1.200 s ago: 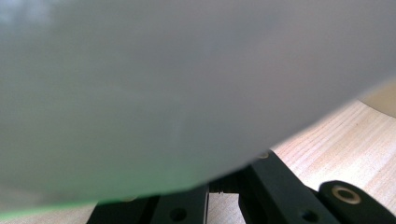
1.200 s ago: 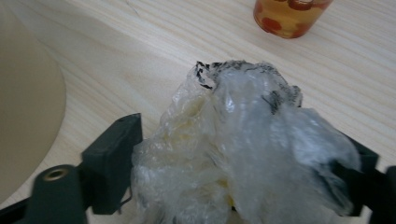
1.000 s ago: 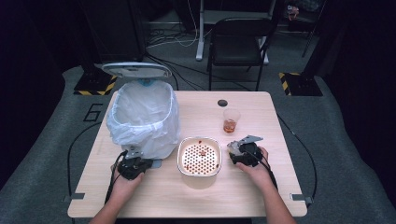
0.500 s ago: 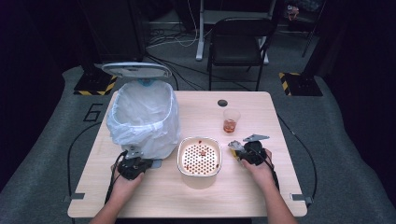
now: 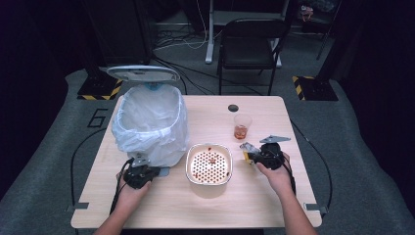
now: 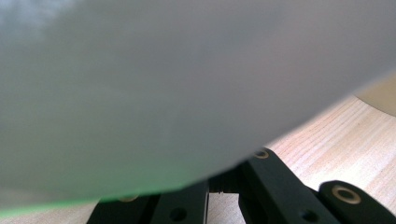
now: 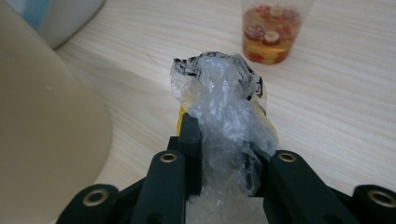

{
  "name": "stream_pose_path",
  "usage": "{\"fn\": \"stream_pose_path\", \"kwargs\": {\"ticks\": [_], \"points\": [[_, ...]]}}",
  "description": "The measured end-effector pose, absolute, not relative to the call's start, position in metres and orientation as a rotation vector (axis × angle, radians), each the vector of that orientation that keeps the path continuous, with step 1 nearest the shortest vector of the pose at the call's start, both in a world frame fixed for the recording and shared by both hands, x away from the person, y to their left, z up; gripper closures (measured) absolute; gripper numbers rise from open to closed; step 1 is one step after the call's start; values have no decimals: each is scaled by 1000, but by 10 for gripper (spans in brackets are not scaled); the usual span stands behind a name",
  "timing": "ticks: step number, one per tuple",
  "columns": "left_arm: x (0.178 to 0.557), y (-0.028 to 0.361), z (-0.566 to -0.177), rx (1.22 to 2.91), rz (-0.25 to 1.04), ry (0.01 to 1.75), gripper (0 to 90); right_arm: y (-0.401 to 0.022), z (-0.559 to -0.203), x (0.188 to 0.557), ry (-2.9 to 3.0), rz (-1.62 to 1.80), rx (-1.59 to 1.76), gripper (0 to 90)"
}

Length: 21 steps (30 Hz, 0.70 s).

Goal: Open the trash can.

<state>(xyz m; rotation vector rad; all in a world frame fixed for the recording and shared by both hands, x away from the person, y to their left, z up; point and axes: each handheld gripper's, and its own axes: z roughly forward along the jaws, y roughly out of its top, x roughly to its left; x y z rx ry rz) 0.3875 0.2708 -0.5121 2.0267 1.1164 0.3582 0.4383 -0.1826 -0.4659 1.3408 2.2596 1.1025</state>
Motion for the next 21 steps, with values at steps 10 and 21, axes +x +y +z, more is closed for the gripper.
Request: {"fn": "stream_pose_path", "kwargs": {"ticks": [10, 21], "points": [[387, 269, -513, 2004, 350, 1130, 900, -179, -432, 437, 2286, 1145, 1301, 746], [387, 270, -513, 2006, 352, 1128, 900, -171, -396, 435, 2314, 1177, 1227, 744]]}}
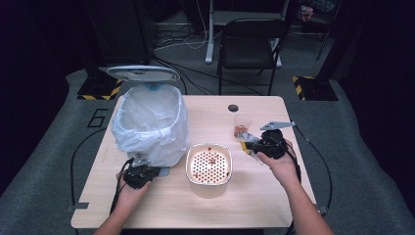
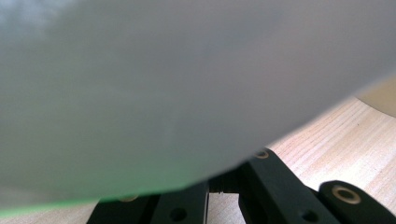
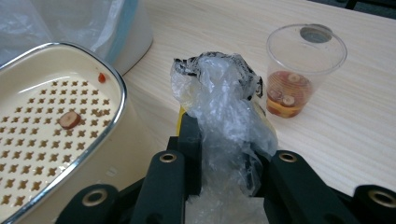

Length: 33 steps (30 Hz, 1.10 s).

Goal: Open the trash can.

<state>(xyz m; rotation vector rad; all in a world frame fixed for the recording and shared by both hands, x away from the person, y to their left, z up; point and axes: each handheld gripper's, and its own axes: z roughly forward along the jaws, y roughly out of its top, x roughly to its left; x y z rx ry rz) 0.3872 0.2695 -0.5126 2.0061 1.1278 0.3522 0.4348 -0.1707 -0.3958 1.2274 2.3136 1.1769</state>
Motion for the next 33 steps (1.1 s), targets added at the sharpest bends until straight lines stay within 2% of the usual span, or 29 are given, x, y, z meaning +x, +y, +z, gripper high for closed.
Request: {"fn": "stream_pose_path", "kwargs": {"ticks": [15, 33], "points": [[388, 271, -512, 2023, 355, 1120, 900, -153, -351, 435, 2332, 1238, 1111, 742], [387, 270, -513, 2005, 349, 1127, 900, -94, -315, 442, 2427, 1316, 928, 741]]}}
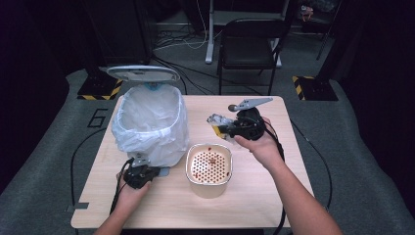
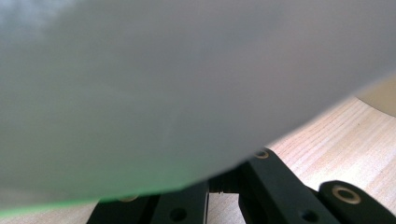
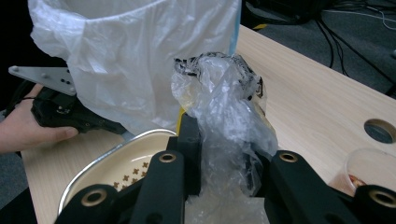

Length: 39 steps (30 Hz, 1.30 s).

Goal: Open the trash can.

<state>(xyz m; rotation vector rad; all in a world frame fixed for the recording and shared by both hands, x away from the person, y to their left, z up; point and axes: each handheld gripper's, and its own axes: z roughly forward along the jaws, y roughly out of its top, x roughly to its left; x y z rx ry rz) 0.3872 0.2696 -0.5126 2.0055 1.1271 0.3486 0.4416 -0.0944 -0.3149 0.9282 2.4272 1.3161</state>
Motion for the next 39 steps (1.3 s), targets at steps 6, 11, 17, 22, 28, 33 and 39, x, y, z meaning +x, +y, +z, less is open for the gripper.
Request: {"fn": "stream_pose_path", "kwargs": {"ticks": [6, 11, 17, 22, 28, 33, 39], "points": [[387, 269, -513, 2005, 351, 1129, 900, -80, -306, 441, 2441, 1340, 889, 741], [387, 269, -513, 2005, 354, 1130, 900, -65, -299, 442, 2456, 1352, 845, 741], [387, 269, -513, 2005, 355, 1128, 900, -49, -293, 442, 2473, 1370, 797, 741], [386, 265, -515, 1930, 345, 1170, 900, -36, -286, 443, 2481, 1403, 763, 739], [387, 271, -512, 2040, 353, 1128, 900, -19, -278, 442, 2496, 1411, 708, 738], [387, 272, -512, 2049, 354, 1126, 900, -8, -276, 447, 2510, 1422, 694, 738], [387, 272, -512, 2051, 357, 1124, 900, 6, -273, 453, 2511, 1426, 681, 736]]}}
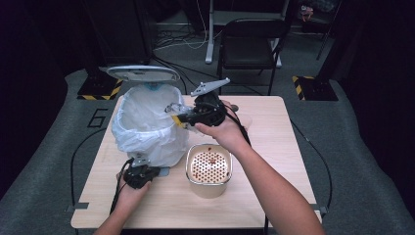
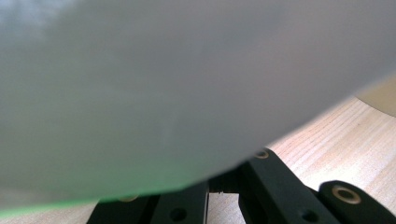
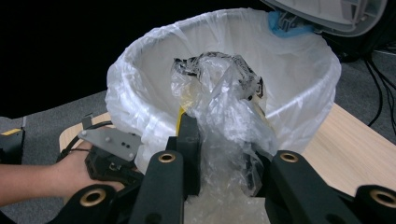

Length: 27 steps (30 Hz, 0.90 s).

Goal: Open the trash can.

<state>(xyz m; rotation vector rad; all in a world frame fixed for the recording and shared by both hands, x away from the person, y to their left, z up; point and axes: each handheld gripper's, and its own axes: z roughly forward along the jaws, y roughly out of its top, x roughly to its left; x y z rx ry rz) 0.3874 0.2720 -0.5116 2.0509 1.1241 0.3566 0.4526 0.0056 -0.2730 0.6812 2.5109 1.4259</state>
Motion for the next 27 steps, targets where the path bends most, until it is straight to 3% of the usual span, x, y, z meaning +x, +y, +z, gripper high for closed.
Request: {"fn": "stream_pose_path", "kwargs": {"ticks": [24, 27], "points": [[388, 272, -512, 2042, 379, 1109, 900, 52, -272, 469, 2509, 1446, 662, 735], [389, 275, -510, 2101, 389, 1083, 900, 59, -274, 470, 2515, 1438, 651, 734]]}}
